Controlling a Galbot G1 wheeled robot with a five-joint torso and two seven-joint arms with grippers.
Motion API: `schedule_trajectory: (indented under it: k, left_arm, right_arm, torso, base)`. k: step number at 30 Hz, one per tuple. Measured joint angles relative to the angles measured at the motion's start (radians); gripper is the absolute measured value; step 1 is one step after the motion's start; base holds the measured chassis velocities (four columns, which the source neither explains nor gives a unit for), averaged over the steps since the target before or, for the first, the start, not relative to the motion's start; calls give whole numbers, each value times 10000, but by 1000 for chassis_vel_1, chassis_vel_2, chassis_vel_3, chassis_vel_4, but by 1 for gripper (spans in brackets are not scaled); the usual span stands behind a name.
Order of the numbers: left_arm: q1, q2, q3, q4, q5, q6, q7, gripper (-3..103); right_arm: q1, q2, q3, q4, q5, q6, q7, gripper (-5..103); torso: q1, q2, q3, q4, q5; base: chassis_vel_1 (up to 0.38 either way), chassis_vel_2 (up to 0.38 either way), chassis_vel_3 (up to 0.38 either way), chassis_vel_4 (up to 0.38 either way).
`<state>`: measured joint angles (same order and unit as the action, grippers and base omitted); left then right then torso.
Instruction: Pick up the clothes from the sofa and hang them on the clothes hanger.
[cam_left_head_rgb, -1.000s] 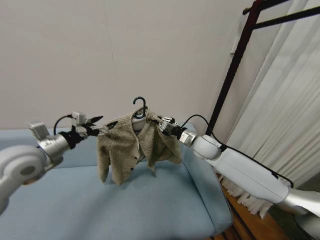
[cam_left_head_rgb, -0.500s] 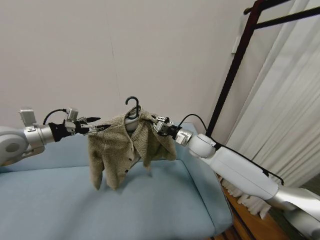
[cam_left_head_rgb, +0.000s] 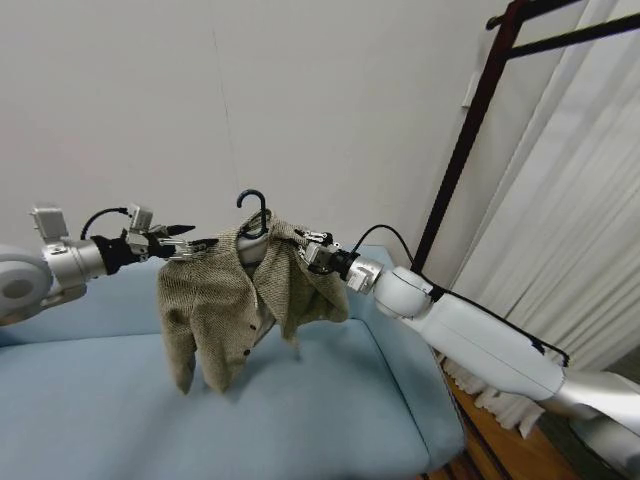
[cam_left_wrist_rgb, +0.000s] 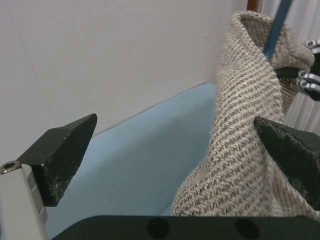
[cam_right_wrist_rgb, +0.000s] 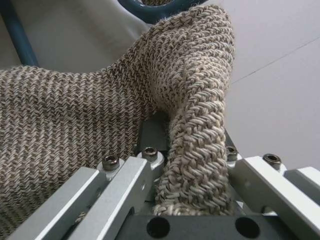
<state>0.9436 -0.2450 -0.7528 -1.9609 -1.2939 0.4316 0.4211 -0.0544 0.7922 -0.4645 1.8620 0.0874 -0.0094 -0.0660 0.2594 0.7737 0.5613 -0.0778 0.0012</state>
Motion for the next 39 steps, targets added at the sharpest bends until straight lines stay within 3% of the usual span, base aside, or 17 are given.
schedule_trajectory:
  k: [2,4,7,10,16,27,34,38,39]
  left_arm:
    - [29,-143,-69,-62,294,-191,240,100]
    - [17,-642,-189,-386,1166,-728,573,100]
    - [-132,-1027,-88,-485,1893,-1076,613,100]
    - [-395,-1920,400,-427,3332,-1577,744,100]
    - [-571,-2877,620,-100,4501,-2035,808,100]
    - [-1758,-3397,1268,1577,4634,-2435,1369,100]
    - [-3671,-4055,3165,2815,4543,-2678,1382,100]
    - [-4380,-4335,3666,2717,4063,-2091,910,100]
    - [-4599,-4352,3787,2400,3621,-1612,537,100]
  right_arm:
    - [18,-26,-7,-51,1,0,0,10]
    - [16,-60,-6,-234,-5,0,1,10]
    - [-64,-32,27,-377,-55,3,2,10]
    - [-419,278,253,-587,-330,-3,23,10]
    - [-709,682,338,-683,-629,-225,116,10]
    - [-390,908,-26,-866,-756,-397,152,10]
    - [179,1021,-262,-1140,-697,-432,113,10]
    - [312,1060,-309,-1222,-674,-452,107,10]
    - [342,1025,-326,-1230,-658,-459,103,10]
  torso:
    - [0,0,0,0,0]
    - [0,1,0,-1,3]
    - [-1,1,-1,-2,6]
    - [0,1,1,-3,0]
    - [0,1,1,1,0]
    - [0,1,2,0,1]
    - [1,1,3,-2,0]
    - [3,0,3,-6,2]
    - [3,0,2,-6,5]
  base:
    - [0,0,0,0]
    - [0,0,0,0]
    - [0,0,0,0]
    - [0,0,0,0]
    - [0,0,0,0]
    - [0,0,0,0]
    - [0,0,0,0]
    - [0,0,0,0]
    - [0,0,0,0]
